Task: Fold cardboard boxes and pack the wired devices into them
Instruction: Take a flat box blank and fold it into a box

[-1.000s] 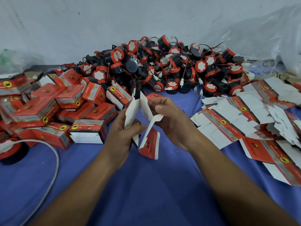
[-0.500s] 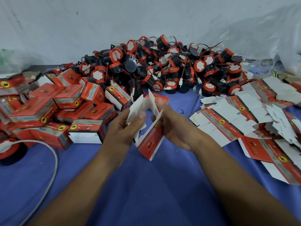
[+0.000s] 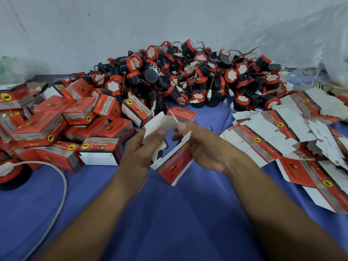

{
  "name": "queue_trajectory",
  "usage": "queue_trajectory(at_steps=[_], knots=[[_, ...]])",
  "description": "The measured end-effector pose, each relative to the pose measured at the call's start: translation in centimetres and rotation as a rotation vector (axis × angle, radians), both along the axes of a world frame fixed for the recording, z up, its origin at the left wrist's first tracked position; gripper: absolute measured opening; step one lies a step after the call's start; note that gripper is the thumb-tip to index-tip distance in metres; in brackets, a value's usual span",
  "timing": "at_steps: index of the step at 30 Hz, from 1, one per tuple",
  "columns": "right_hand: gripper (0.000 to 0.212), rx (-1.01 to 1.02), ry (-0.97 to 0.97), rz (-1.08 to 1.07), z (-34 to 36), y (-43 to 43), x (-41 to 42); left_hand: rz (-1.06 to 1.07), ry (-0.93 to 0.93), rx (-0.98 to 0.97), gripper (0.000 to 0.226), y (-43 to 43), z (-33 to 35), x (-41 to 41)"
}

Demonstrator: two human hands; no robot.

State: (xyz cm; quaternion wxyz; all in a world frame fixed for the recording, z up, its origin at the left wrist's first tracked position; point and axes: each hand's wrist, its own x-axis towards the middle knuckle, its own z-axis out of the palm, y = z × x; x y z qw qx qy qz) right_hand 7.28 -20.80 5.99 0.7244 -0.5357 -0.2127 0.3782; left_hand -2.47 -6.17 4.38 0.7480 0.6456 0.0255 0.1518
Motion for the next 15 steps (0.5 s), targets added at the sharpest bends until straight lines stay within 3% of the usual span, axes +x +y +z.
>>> queue_trajectory(at_steps=[2,5,8,9,13,15], knots=[[0.046,-0.020,-0.025,-0.036,-0.1,0.2,0.1,0.015,0.005,0.038,0.047,0.0,0.0,-0.1],[0.045,0.004,-0.053,-0.135,0.0,0.8,0.1,0.037,-0.035,0.005,0.057,0.0,-0.3,0.0],[0.096,-0.023,-0.085,-0.293,0.3,1.1,-0.5,0.039,-0.132,-0.045,0.070,0.3,-0.5,0.0],[0.097,-0.023,-0.082,-0.328,0.4,1.1,-0.6,0.027,-0.166,-0.006,0.071,0.4,-0.5,0.0],[0.034,-0.012,-0.054,-0.337,-0.1,0.9,-0.1,0.022,-0.191,0.138,0.072,0.5,-0.9,0.2],[0.028,0.036,-0.027,-0.299,-0.1,0.7,0.0,0.013,-0.178,0.148,0.075,0.7,-1.1,0.3]])
